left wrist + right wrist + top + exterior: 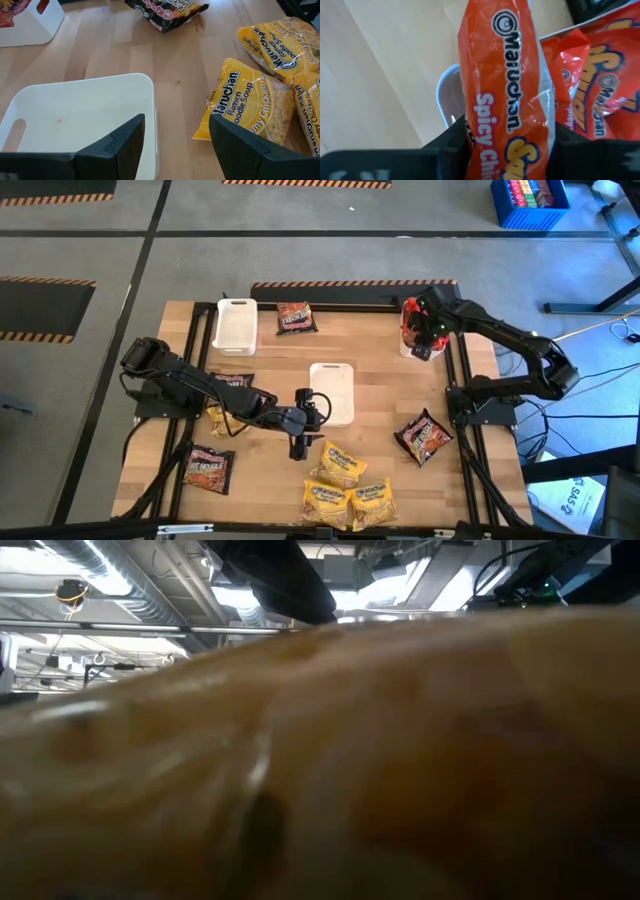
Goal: Sort Maruchan noodles
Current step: Put the orange noodle pack into the white right bin
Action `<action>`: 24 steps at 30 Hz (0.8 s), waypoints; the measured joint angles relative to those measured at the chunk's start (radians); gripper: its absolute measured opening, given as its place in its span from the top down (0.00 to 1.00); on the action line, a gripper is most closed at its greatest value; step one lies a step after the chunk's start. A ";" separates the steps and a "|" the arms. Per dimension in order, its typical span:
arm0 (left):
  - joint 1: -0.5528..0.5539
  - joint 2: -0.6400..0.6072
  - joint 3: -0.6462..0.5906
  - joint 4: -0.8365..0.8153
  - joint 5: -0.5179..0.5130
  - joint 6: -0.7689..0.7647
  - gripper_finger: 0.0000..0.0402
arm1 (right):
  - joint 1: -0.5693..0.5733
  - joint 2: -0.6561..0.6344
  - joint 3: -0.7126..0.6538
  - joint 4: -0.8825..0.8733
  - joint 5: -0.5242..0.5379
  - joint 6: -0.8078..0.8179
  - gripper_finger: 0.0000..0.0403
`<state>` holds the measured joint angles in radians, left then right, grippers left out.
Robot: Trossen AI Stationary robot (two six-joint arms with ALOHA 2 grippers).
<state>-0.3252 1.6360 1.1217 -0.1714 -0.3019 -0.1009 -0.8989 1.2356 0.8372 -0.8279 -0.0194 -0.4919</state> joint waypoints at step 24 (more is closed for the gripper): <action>0.000 0.000 0.000 0.000 0.001 0.007 0.46 | 0.003 0.071 -0.057 0.069 0.070 -0.006 0.52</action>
<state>-0.3248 1.6360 1.1213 -0.1711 -0.3012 -0.0940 -0.8963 1.3071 0.7803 -0.7586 0.0507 -0.4983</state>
